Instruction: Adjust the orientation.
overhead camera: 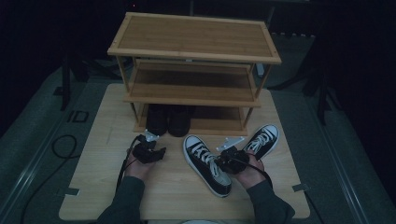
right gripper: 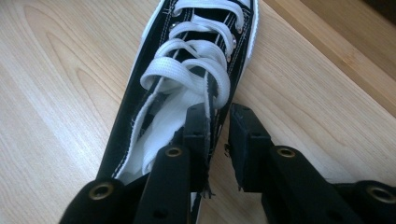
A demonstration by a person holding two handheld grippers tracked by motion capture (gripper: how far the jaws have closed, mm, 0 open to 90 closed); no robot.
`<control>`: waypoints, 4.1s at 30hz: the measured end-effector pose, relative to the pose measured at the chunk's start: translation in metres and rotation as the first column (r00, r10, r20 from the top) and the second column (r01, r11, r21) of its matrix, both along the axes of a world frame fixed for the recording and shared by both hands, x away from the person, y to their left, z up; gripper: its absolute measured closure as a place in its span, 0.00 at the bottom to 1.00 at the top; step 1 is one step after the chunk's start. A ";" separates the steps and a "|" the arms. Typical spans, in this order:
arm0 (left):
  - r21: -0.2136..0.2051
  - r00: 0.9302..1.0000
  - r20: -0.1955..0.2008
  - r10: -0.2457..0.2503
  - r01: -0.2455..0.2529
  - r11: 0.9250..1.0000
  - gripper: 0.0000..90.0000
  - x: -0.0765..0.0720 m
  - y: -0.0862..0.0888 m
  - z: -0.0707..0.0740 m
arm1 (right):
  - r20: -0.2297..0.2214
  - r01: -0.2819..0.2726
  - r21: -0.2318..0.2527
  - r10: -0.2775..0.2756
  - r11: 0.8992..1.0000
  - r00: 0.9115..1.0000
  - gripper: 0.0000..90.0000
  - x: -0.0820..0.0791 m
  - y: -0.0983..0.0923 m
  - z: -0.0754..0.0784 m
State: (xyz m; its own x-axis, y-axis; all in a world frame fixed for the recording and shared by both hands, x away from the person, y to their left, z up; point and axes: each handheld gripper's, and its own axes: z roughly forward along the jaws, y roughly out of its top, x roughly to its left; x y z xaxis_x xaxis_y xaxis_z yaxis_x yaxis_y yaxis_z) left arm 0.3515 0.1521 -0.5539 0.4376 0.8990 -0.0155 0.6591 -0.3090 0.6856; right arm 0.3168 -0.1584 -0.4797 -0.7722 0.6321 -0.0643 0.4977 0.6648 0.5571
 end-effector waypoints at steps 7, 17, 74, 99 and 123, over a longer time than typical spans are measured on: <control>0.000 1.000 0.000 0.000 0.000 1.000 0.55 0.000 0.000 0.000 | -0.014 -0.006 -0.005 0.006 1.000 1.000 0.90 0.002 0.004 -0.002; 0.000 1.000 0.000 -0.001 0.001 1.000 0.55 0.000 0.000 0.000 | -0.041 -0.005 -0.050 0.003 0.999 0.999 0.90 0.010 0.012 -0.011; -0.011 1.000 -0.003 0.000 0.000 1.000 0.54 0.000 0.000 0.000 | -0.177 0.006 0.226 0.035 0.974 0.984 0.96 0.027 -0.033 0.025; -0.037 0.997 -0.008 -0.080 0.079 0.996 0.72 -0.001 -0.031 0.014 | -0.113 0.019 0.265 0.012 0.964 0.993 0.96 0.034 -0.062 0.077; -0.018 0.994 0.098 -0.039 0.041 0.999 1.00 0.031 -0.105 0.021 | -0.043 0.019 0.271 -0.008 0.962 0.999 0.96 0.041 -0.085 0.125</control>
State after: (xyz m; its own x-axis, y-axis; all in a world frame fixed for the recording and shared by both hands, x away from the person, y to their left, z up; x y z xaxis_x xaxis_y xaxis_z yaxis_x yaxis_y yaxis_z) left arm 0.3830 0.0475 -0.5326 0.4735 0.8807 0.0111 0.5763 -0.3194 0.7522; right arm 0.3574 -0.2437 -0.3551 -0.7618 0.6320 0.1420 0.5316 0.4847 0.6945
